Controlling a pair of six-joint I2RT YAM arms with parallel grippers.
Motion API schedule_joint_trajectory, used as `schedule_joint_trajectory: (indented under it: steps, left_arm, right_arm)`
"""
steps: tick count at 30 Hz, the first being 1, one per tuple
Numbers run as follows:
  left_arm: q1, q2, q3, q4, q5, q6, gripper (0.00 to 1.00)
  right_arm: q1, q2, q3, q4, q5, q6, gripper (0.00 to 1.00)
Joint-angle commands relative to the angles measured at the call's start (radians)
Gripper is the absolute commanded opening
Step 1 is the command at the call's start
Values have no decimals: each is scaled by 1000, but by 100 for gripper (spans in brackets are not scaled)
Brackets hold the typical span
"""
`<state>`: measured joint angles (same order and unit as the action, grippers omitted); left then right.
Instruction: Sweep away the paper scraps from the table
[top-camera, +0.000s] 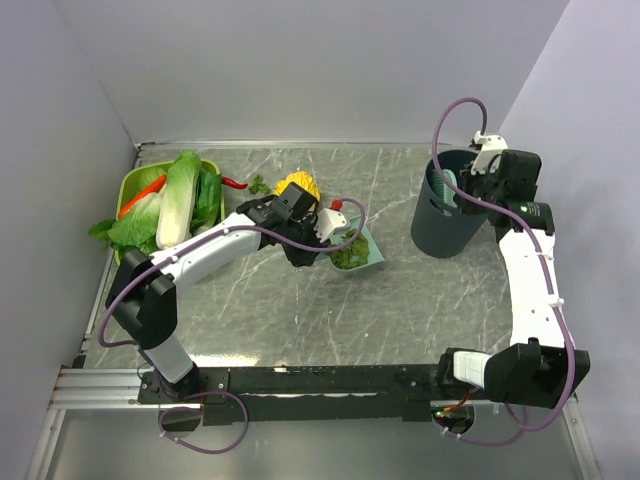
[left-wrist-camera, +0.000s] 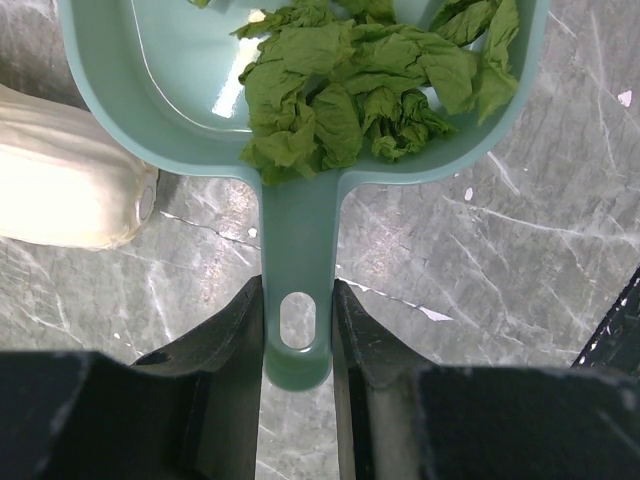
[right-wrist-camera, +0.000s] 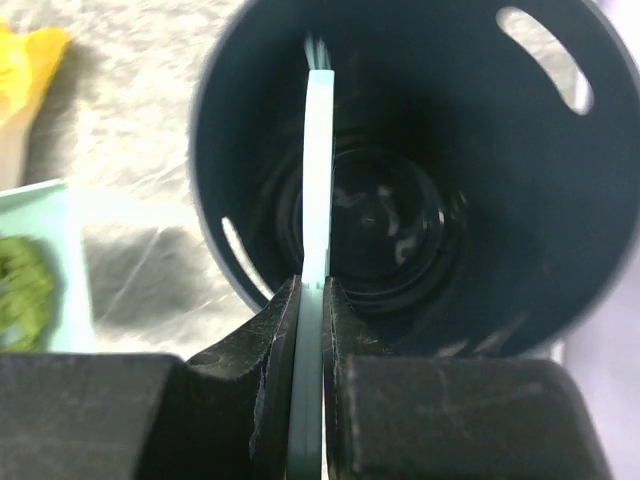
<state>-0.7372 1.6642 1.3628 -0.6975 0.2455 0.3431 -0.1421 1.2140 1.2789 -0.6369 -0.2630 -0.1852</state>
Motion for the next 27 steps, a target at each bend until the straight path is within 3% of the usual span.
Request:
schedule_joint_trajectory:
  steps: [1,7,17,27]
  left_arm:
    - [-4,-46,33,6,3,19,1]
    - [-4,-38,70,-10,-9,25,1]
    - [-1,-31,200,-8,-84,27,1]
    - [19,68,400,3,-158,17,1]
  right_arm:
    - [-1,-8,98,-95,-102,52,0]
    - [-1,25,194,-210,-160,89,0]
    - [-1,-100,309,-215,47,9,0]
    - [3,-358,257,-221,-275,-98,0]
